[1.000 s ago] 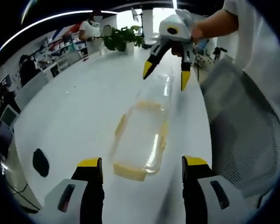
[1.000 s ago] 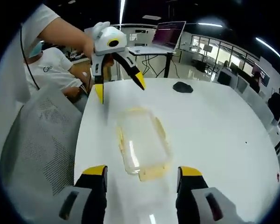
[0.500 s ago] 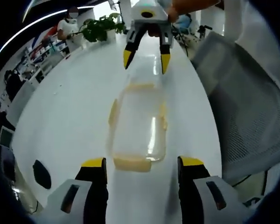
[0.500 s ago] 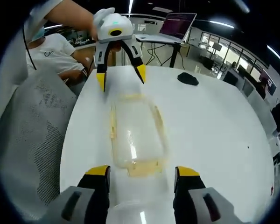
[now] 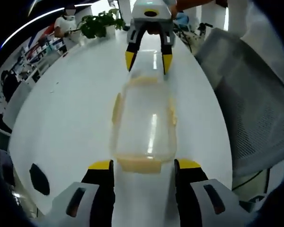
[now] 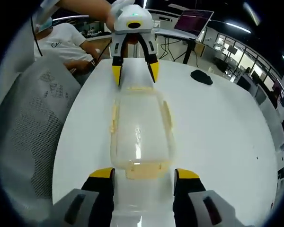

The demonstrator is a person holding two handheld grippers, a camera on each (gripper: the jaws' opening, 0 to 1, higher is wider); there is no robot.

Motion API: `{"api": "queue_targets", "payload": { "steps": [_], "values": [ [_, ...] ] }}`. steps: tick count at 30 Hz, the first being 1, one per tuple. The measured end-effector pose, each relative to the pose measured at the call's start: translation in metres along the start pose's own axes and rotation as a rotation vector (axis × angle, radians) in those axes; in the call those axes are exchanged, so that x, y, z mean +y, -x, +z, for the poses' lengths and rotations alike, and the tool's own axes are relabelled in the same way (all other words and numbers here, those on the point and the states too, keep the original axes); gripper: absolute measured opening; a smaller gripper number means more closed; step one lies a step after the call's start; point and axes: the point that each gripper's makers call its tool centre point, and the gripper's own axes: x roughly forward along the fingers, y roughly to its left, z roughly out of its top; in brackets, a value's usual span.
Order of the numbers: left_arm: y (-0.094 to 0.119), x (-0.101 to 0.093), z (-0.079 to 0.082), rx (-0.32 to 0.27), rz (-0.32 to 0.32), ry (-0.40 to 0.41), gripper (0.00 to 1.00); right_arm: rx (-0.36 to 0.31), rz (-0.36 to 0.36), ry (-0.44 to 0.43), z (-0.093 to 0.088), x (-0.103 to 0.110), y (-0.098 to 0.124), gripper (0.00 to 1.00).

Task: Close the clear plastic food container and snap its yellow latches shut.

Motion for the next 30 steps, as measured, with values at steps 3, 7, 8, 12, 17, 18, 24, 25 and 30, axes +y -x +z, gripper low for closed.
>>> {"api": "queue_targets", "payload": {
  "steps": [3,7,8,12,17,18,24,25,30],
  "values": [
    [-0.004,0.000,-0.003,0.017,-0.006,-0.025,0.49,0.016,0.007,0.030,-0.002,0.001,-0.002,0.48],
    [-0.006,0.002,-0.003,0.012,-0.021,-0.023,0.50,0.017,0.009,0.041,-0.002,0.000,-0.005,0.48],
    [-0.007,0.003,-0.004,0.018,-0.022,-0.022,0.49,0.021,0.013,0.044,-0.002,0.000,-0.006,0.47],
    [-0.009,0.004,-0.009,0.031,-0.027,-0.017,0.48,0.025,0.026,0.038,-0.002,-0.001,-0.010,0.46],
    [-0.012,0.003,-0.011,0.044,-0.044,0.006,0.48,0.037,0.041,0.029,-0.005,-0.001,-0.013,0.44],
    [-0.012,0.002,-0.012,0.047,-0.049,0.003,0.48,0.041,0.044,0.029,-0.006,-0.001,-0.013,0.44],
    [-0.017,-0.003,-0.014,0.066,-0.072,-0.019,0.47,0.053,0.054,0.044,-0.004,-0.003,-0.015,0.45],
    [-0.017,-0.003,-0.013,0.064,-0.072,-0.019,0.47,0.059,0.062,0.053,-0.004,-0.002,-0.015,0.45],
    [-0.017,-0.005,-0.011,0.065,-0.080,-0.031,0.45,0.119,0.078,0.119,-0.006,0.003,-0.016,0.40]
  ]
}}
